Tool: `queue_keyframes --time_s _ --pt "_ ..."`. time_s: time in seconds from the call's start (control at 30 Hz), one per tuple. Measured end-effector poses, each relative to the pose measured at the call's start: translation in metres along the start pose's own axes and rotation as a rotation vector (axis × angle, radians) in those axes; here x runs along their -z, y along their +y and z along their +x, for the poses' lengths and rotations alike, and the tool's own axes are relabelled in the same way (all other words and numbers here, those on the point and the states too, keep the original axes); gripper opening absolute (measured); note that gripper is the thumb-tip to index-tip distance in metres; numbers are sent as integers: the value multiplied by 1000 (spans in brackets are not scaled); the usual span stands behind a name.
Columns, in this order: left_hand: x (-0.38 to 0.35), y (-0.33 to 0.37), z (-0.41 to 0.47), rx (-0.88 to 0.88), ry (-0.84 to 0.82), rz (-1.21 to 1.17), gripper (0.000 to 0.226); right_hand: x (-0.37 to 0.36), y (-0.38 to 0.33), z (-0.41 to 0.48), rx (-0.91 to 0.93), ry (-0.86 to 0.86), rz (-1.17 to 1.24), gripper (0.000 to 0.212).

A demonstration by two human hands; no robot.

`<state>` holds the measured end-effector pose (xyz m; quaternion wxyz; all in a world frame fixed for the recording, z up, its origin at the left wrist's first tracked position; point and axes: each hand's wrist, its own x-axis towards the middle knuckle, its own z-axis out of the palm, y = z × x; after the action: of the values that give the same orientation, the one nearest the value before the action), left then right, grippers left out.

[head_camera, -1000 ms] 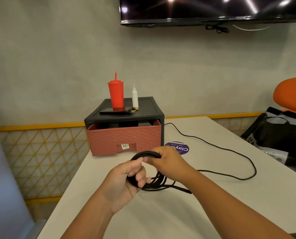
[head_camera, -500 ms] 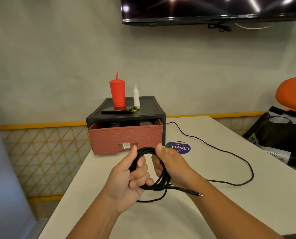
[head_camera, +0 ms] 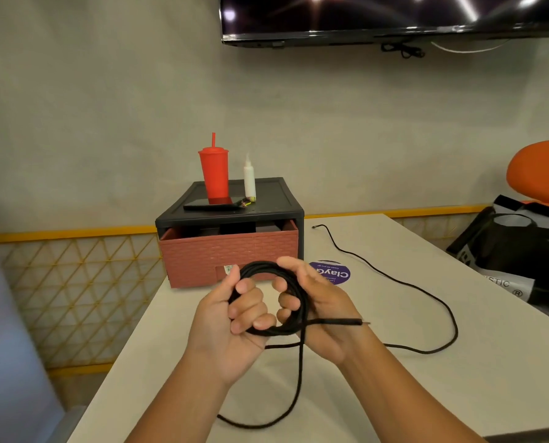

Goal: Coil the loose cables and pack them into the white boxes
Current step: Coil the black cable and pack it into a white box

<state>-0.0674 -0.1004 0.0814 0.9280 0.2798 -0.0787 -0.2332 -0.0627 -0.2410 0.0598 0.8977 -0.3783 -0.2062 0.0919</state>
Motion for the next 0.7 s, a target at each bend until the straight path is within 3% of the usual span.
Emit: queue_keyframes --time_s 0.13,0.2,0.3,0.43,0.7 --pt "-4 14 6 -13 80 -27 45 12 -4 -10 -48 -269 -30 76" --pt "-8 17 8 -42 111 -47 45 9 -7 -13 -57 -294 -118 90" --pt "-11 16 11 -74 136 -48 43 3 -6 -12 -32 -114 -257 64" --pt "-11 14 12 -135 171 -29 44 -9 -1 -6 18 87 -186 25" --pt "-5 10 9 -283 113 56 49 -25 8 6 35 341 -260 25"
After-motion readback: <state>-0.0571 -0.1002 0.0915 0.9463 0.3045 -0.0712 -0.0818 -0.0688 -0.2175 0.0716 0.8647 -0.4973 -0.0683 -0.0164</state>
